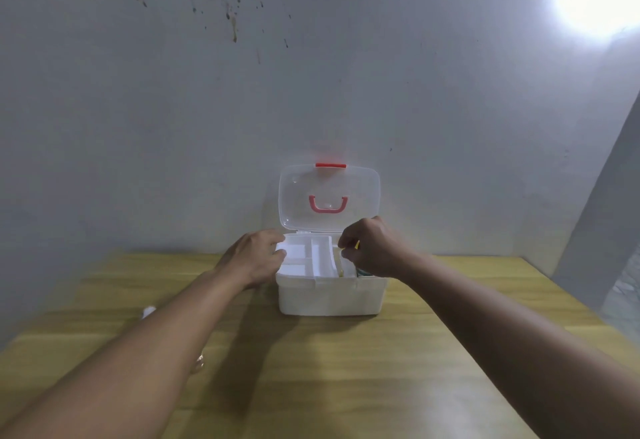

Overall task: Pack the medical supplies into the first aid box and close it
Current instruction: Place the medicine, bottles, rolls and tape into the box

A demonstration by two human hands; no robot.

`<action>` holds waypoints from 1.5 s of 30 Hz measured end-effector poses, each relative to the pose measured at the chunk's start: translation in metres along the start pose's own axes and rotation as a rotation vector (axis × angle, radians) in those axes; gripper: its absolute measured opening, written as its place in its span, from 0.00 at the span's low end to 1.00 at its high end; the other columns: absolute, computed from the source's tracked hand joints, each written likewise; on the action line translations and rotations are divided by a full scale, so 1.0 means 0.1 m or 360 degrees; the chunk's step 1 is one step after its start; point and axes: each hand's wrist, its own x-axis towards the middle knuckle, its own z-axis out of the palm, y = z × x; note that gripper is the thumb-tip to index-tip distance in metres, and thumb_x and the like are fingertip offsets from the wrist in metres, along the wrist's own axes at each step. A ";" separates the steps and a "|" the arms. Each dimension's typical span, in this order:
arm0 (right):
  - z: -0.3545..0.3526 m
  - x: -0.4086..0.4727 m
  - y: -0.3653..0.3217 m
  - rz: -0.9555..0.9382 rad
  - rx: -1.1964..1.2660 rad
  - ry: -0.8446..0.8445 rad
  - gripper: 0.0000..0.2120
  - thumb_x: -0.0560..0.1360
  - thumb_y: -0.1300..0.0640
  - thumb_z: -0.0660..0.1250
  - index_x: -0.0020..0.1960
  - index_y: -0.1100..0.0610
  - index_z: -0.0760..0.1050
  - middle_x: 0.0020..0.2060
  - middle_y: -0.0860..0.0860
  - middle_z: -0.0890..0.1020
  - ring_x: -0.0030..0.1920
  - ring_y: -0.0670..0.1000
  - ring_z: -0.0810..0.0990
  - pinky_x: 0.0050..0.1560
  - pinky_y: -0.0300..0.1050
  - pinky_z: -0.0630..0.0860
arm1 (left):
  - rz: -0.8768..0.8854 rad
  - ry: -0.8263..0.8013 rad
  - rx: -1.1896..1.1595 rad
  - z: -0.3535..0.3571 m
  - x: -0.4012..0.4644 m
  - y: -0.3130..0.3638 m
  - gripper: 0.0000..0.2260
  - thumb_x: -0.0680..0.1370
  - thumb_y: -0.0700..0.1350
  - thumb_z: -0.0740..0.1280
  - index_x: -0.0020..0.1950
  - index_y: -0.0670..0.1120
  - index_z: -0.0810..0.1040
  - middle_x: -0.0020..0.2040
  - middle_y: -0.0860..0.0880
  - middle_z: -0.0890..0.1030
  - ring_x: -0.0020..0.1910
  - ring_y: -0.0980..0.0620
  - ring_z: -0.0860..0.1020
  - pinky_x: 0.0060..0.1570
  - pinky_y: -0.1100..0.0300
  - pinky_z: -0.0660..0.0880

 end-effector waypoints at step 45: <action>0.77 -0.21 -0.17 0.0018 -0.0260 0.0125 0.31 0.78 0.36 0.49 0.70 0.56 0.68 0.74 0.56 0.66 0.76 0.58 0.58 0.74 0.60 0.53 | -0.0598 0.0079 0.0249 -0.22 -0.98 -1.40 0.27 0.63 0.62 0.71 0.54 0.46 0.81 0.61 0.45 0.78 0.60 0.45 0.75 0.50 0.55 0.72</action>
